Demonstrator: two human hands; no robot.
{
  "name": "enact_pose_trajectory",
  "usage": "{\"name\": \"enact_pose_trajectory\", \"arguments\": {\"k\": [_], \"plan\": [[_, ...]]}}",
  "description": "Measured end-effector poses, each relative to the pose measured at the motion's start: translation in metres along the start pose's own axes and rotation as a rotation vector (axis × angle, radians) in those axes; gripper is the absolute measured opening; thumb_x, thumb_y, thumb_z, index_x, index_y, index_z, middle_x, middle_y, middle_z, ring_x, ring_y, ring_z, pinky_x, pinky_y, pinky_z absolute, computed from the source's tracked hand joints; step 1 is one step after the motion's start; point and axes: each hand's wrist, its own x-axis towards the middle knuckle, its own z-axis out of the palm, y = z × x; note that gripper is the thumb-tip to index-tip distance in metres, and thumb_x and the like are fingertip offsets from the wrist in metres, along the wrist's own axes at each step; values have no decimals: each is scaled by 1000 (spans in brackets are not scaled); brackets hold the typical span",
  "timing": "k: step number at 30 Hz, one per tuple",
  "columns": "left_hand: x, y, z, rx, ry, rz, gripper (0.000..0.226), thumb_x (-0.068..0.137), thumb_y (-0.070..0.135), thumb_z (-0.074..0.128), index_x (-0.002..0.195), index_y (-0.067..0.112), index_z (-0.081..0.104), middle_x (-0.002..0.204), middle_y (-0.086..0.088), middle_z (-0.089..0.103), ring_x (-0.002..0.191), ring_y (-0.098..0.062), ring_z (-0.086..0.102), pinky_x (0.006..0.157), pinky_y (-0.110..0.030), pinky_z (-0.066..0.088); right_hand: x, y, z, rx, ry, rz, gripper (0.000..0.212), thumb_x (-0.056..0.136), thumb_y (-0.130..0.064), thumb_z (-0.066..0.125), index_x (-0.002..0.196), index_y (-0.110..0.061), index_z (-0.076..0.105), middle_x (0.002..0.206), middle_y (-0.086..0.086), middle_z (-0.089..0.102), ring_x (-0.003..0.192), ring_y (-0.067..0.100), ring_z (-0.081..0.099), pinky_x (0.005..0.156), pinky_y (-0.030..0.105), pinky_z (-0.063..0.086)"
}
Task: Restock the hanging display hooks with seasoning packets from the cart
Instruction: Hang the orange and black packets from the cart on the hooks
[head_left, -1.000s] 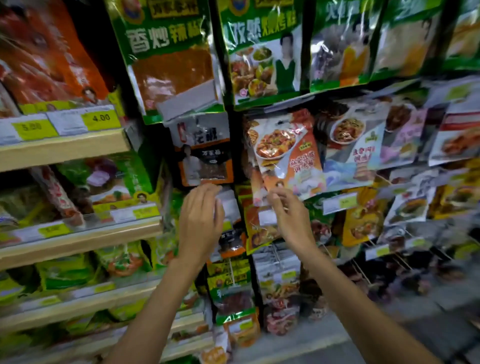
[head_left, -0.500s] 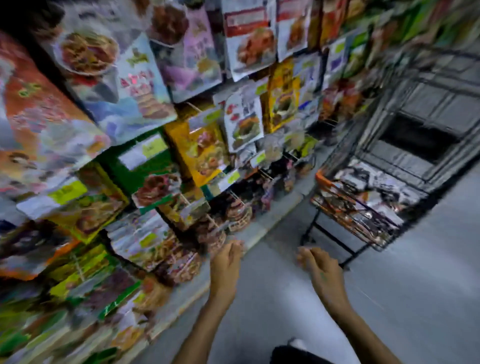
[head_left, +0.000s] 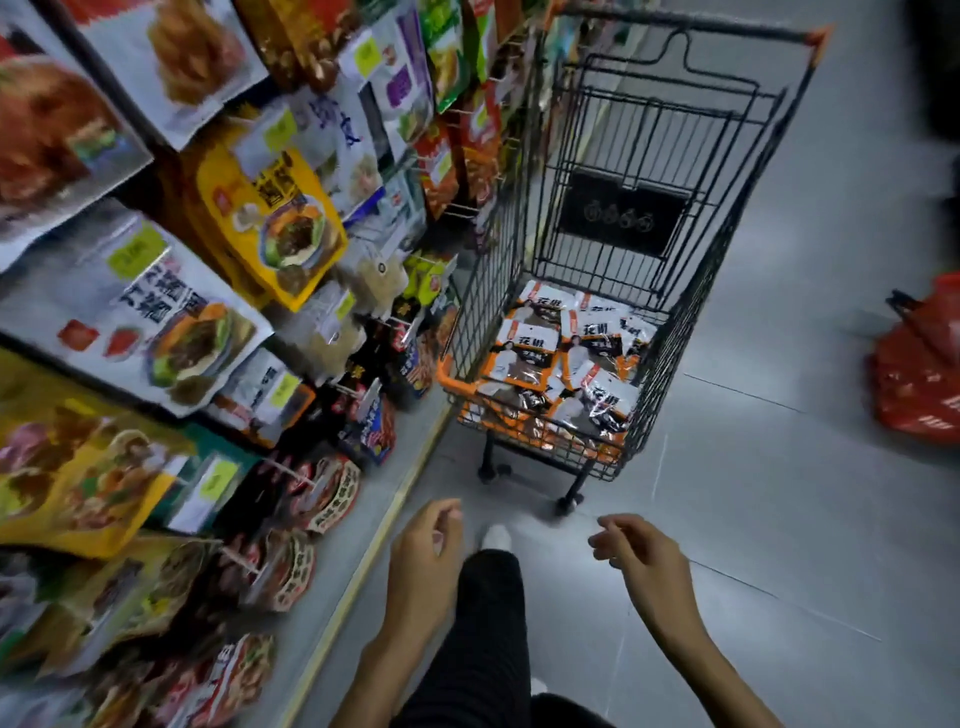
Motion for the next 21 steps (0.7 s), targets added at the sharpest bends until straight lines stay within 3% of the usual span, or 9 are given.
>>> {"name": "enact_pose_trajectory", "arguments": {"k": [5,9,16,17,19,21], "plan": [[108,28,16,80,-53,81,20,97,22,52,113,19,63,103,8,64,93,-8,58,71,-6,39,78,-15,-2,-8,130,83,16,92,-7,55,92,-17,67,75,-4,73,73,5,69,75,30,55],[204,59,21,142,-23,180,21,96,15,51,113,10,64,110,-5,64,95,-15,57,81,-21,42,145,-30,4,-6,215,130,15,94,-8,54,93,-16,67,79,-3,72,77,13,68,72,29,53],[342,90,44,282,76,271,23,92,2,54,113,-4,61,110,-20,61,104,-33,56,80,-13,29,274,-40,37,6,192,193,17,97,-6,51,104,-5,66,84,6,68,67,6,63,53,6,45],[355,90,53,284,74,272,22,93,3,53,113,-3,61,111,-20,61,104,-32,56,81,-16,31,292,-38,42,18,181,214,17,97,-7,50,105,-4,65,87,8,69,68,10,65,54,8,48],[376,84,77,291,20,269,22,95,6,52,114,-1,61,112,-17,60,105,-30,55,86,-25,37,326,-26,49,-2,178,260,18,97,-9,50,105,-1,64,93,14,70,77,24,67,67,28,57],[390,73,111,292,-61,262,22,95,6,50,114,-2,60,112,-18,60,104,-30,55,86,-34,41,357,-10,54,-25,195,303,19,96,-7,50,104,1,65,92,17,71,81,32,67,76,44,56]]}}
